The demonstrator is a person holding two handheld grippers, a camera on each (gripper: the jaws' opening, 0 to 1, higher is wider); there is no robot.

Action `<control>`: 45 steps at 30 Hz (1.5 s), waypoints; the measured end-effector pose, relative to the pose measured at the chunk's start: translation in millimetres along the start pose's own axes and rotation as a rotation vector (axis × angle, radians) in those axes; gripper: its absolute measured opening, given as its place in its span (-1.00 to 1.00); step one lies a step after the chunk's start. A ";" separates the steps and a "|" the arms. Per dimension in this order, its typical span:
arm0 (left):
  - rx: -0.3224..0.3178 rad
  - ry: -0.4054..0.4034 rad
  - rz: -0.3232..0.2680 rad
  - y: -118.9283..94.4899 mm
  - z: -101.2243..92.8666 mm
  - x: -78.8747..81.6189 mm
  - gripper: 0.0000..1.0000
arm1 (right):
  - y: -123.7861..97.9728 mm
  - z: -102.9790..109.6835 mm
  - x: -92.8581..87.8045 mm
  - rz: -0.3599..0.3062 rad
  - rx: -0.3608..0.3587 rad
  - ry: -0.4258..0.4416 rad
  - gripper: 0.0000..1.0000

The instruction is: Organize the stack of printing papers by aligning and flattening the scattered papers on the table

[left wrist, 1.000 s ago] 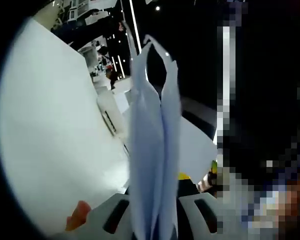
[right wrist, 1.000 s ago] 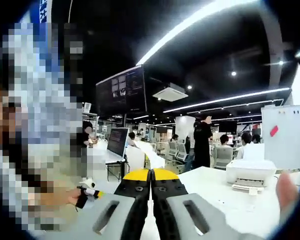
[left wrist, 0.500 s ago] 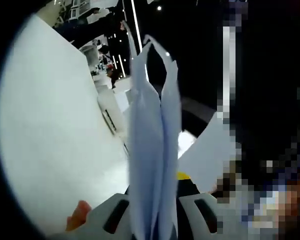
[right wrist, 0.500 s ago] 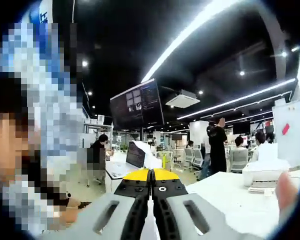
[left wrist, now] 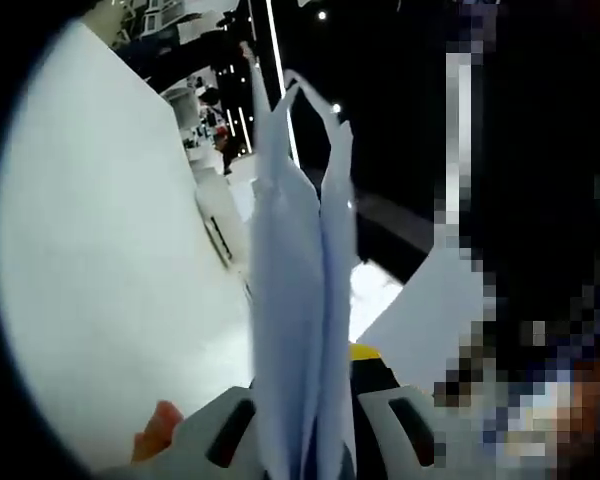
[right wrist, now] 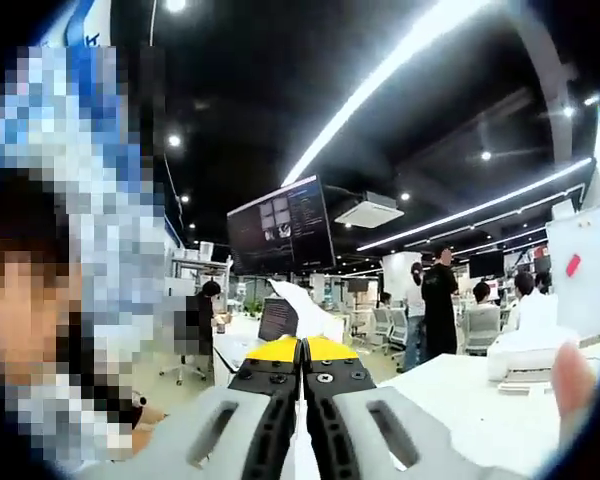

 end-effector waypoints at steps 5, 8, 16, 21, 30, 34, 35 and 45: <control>0.009 -0.004 -0.011 -2.0 4.4 2.7 -0.88 | -5.2 -5.8 2.0 0.002 -0.015 0.013 -1.00; 0.016 -0.011 -0.013 -1.3 7.0 2.2 -0.88 | -7.5 -5.3 5.5 -0.001 -0.013 0.013 -1.00; 0.025 -0.019 -0.013 1.3 10.6 0.4 -0.88 | -14.6 12.7 25.0 -0.023 0.034 0.018 -1.00; 0.027 -0.021 -0.008 3.7 11.8 1.6 -0.88 | -14.2 30.2 25.5 -0.043 0.079 0.047 -1.00; 0.027 -0.027 -0.005 7.0 12.9 0.7 -0.88 | -2.6 23.2 6.4 -0.017 0.111 0.151 -1.00; 0.024 -0.030 -0.001 9.1 13.4 0.8 -0.88 | 9.6 -2.2 -19.5 0.043 0.084 0.230 -1.00; 0.023 -0.031 0.000 9.4 12.9 -0.2 -0.88 | 14.4 -9.6 -33.5 0.064 0.075 0.262 -1.00; 0.024 -0.039 -0.010 4.2 16.5 2.8 -0.88 | 34.4 -59.1 -87.6 0.118 -0.013 0.354 -1.00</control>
Point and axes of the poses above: the point that each gripper's makers call its tool centre point, and the gripper's own axes: y roughly forward along the fingers, z roughly to its left, x roughly out of its top, the point moved 10 cm from there along -y, roughly backward along the fingers, and after that the axes turned 7 degrees about x, right-handed, at the moved point
